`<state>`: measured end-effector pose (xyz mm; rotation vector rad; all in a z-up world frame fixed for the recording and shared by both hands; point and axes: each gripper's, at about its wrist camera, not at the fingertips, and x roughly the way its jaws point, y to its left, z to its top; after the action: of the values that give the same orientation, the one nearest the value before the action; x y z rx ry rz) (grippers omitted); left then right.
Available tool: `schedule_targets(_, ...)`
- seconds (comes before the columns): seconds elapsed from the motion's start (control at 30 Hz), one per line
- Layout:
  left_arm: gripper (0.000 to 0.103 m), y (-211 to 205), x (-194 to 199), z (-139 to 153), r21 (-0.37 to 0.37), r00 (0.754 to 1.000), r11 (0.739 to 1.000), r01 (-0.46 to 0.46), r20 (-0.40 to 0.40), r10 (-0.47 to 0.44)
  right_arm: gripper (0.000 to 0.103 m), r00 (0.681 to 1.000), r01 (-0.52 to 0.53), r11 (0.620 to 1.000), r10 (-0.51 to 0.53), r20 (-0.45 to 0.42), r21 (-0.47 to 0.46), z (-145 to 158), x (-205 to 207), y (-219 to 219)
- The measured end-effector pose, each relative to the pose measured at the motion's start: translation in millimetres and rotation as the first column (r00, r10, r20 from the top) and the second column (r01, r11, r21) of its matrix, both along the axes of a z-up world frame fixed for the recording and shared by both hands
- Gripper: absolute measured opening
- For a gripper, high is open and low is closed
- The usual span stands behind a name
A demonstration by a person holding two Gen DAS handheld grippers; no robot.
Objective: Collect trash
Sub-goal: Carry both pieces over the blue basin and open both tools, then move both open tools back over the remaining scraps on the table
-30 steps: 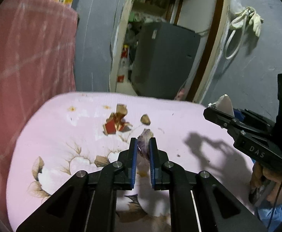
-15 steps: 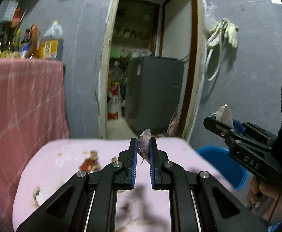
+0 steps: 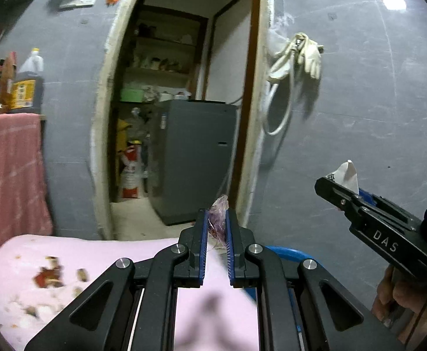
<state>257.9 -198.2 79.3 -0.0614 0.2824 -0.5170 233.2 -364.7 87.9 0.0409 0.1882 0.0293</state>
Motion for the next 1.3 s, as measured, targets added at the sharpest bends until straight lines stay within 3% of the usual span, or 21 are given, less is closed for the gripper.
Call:
schedule_targets(0.33,0.009,-67.3,37.2,-23.4,-0.003,0.987,0.995,0.102,-0.128,-0.102,0.033,0.988,0.112,0.988,-0.099,-0.122,0.105,-27.3,13.1,-67.8)
schedule_targets(0.53,0.009,-89.1,62.3,-51.7,0.014,0.958,0.989,0.145,-0.254,-0.136,0.034,0.971,0.137,0.977,-0.100,-0.216,0.164,-53.3,25.9,-90.5)
schedule_targets(0.73,0.009,-94.6,81.3,-71.9,-0.016,0.918,0.988,0.154,-0.368,-0.149,0.045,0.959,0.141,0.973,-0.088,-0.271,0.182,-66.5,34.7,-94.7)
schedule_targets(1.13,0.010,-90.9,80.3,-71.8,-0.019,0.912,0.987,0.157,-0.380,-0.153,0.051,0.963,0.159,0.969,-0.110,-0.246,0.189,-58.7,28.6,-101.5)
schedule_targets(1.23,0.020,-88.3,77.6,-70.7,-0.015,0.918,0.988,0.152,-0.368,-0.147,0.055,0.965,0.163,0.969,-0.116,-0.236,0.188,-56.3,26.0,-103.5)
schedule_targets(1.3,0.031,-83.3,74.9,-67.8,-0.022,0.927,0.990,0.141,-0.348,-0.140,0.066,0.966,0.165,0.969,-0.122,-0.227,0.185,-54.8,24.1,-103.8)
